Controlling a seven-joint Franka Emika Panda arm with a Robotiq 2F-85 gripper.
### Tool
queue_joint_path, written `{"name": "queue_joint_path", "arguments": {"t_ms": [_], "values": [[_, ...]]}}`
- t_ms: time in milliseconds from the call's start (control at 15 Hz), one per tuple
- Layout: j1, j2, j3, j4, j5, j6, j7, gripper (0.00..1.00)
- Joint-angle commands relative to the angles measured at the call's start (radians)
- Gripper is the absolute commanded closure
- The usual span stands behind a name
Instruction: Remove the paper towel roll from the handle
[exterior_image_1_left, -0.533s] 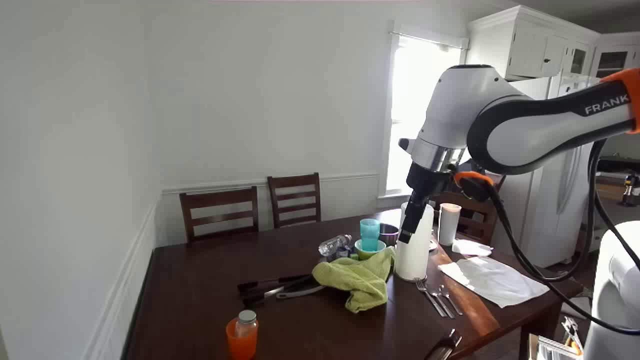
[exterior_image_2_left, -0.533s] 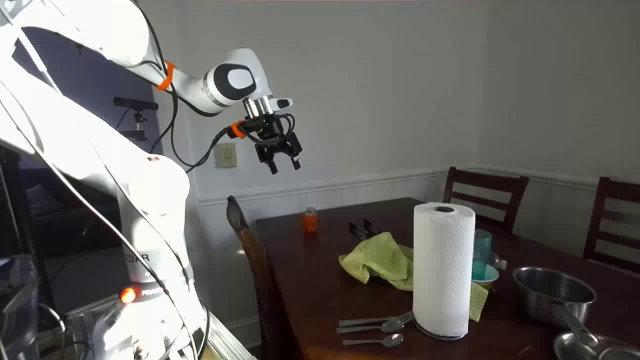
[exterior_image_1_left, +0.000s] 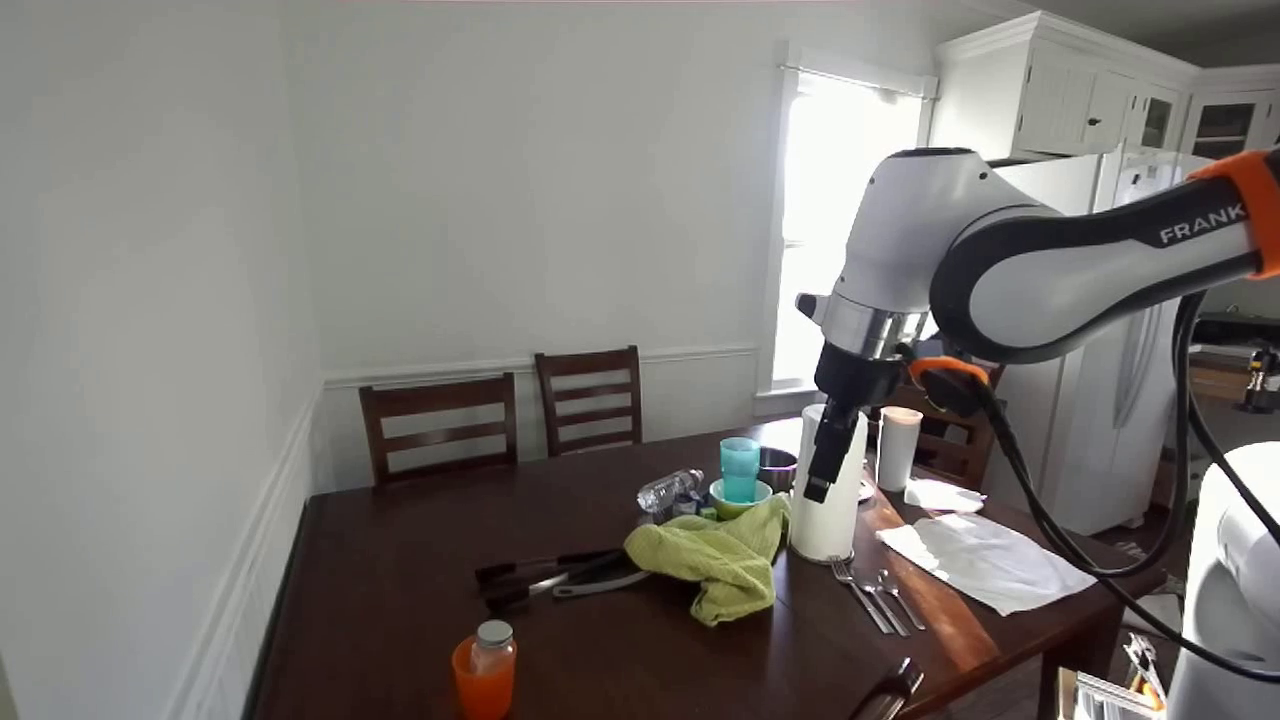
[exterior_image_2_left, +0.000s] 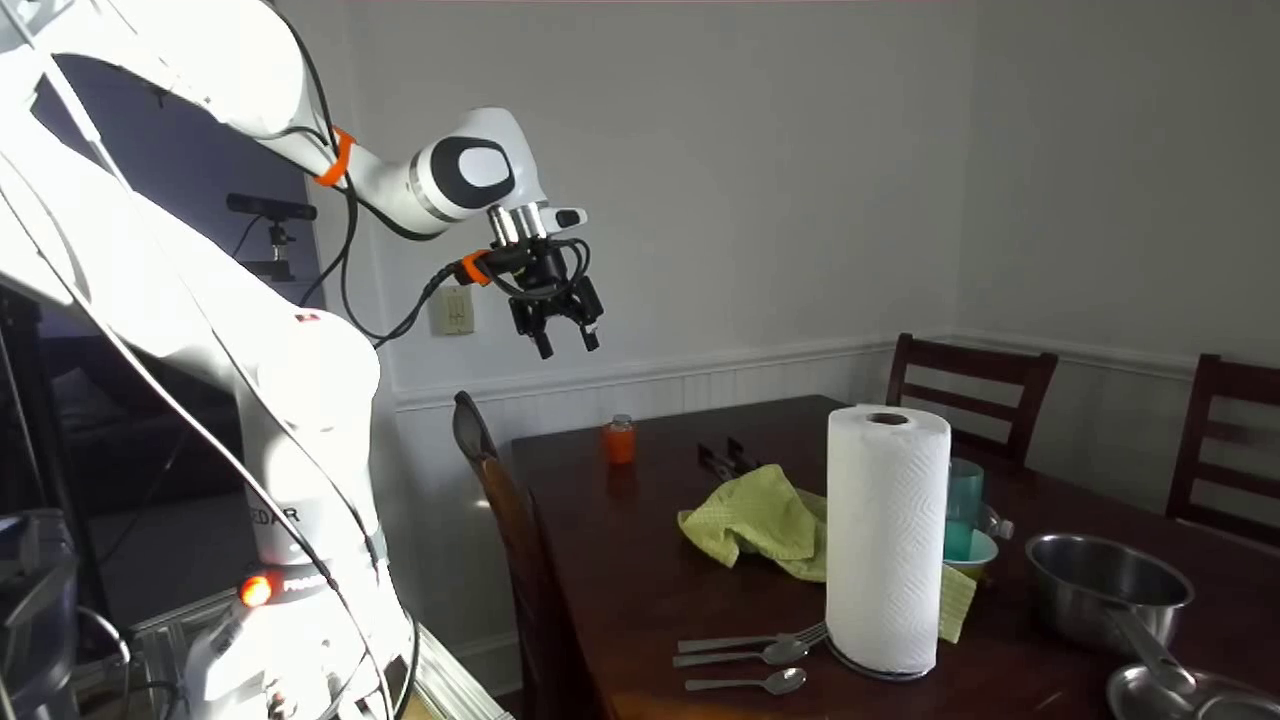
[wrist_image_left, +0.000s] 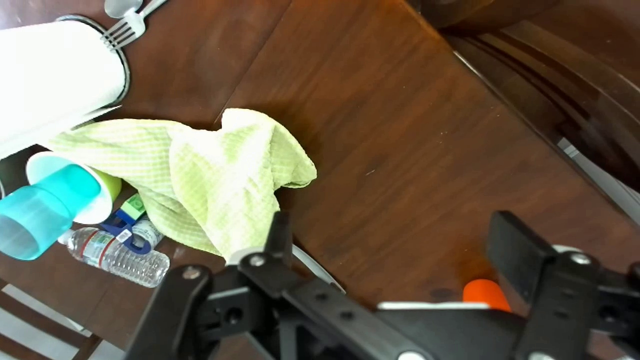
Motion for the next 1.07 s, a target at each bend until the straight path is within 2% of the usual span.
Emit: {"name": "queue_joint_path", "arguments": {"t_ms": [0, 600, 733, 1000], "values": [[0.01, 0.001, -0.01, 0.002, -0.009, -0.003, 0.008, 0.0], [-0.339, 0.14, -0.093, 0.072, -0.271, 0.136, 0.123, 0.0], [-0.402, 0.195, -0.118, 0.097, -0.31, 0.189, 0.147, 0.0], [-0.484, 0.303, -0.17, 0.157, -0.342, 0.289, 0.176, 0.0]]}}
